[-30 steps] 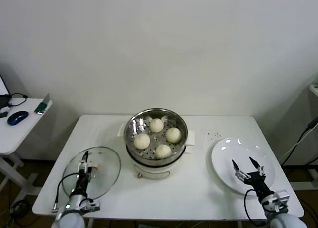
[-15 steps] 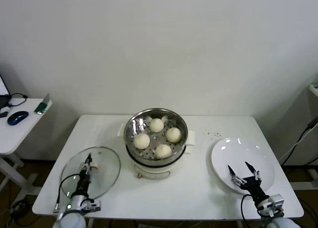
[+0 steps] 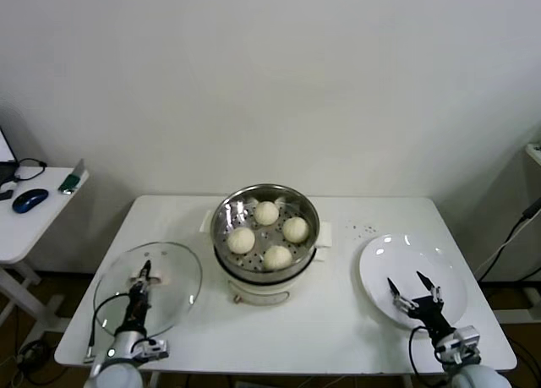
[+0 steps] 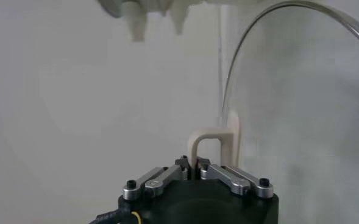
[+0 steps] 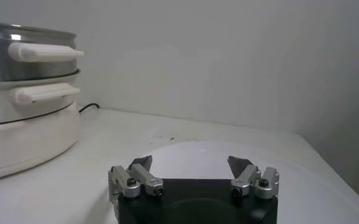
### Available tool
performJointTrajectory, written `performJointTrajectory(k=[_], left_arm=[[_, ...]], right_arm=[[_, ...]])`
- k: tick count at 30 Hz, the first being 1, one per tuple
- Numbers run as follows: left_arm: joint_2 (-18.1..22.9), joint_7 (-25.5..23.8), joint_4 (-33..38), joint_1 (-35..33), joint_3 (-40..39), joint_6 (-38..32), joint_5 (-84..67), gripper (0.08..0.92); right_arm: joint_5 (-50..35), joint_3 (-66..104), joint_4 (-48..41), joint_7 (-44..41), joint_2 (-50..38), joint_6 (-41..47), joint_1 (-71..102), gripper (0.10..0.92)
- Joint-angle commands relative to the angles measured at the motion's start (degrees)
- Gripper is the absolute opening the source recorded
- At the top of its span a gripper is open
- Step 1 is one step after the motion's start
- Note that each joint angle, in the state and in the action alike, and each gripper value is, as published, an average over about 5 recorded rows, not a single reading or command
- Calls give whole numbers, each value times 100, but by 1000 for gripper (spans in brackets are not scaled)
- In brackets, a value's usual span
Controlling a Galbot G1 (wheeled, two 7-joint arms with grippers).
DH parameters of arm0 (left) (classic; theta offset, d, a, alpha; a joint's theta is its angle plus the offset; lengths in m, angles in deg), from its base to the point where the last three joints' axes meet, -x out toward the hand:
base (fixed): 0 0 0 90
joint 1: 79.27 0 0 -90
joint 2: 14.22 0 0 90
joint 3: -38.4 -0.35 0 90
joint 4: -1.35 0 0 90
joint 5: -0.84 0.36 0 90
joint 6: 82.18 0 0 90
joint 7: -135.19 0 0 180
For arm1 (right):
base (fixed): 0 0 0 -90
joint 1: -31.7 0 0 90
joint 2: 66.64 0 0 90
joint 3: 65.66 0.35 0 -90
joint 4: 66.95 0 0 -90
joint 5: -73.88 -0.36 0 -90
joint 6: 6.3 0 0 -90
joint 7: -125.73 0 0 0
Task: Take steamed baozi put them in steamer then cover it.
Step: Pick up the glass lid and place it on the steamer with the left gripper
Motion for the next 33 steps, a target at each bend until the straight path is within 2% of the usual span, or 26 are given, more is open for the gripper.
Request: performJointTrajectory(k=[1,5,11,15,19,24,33], left_arm=[[-481,-445,1990,-774,65,1354,-95,147],[-838,-660,2634,-931,65,1831,-112,147],[-1596,-935,3363,-871,-116,2452,-337,147],[-2032,-1138,3463,-560,-430,2767,-426,147],[-2224,-1522,3447,29,-892,3094,-541,147],[-2096,-2057,3359,1164,-2015,3497,-477,147],[-1081,-2886,2543,2708,-3518,3543,206,147]], right_arm=[[64,-51,-115,50,-41,-2,-209,823],[99,-123,-168,91,-68,13,-357,823],[154,-265,-189,159,-146,60,-525,823],[187,-370,-225,204,-188,93,-665,823],[214,-537,-280,251,-213,130,-840,823],[265,-770,-384,274,-209,171,-1054,823],[334,-981,-556,285,-247,162,-1313,823]])
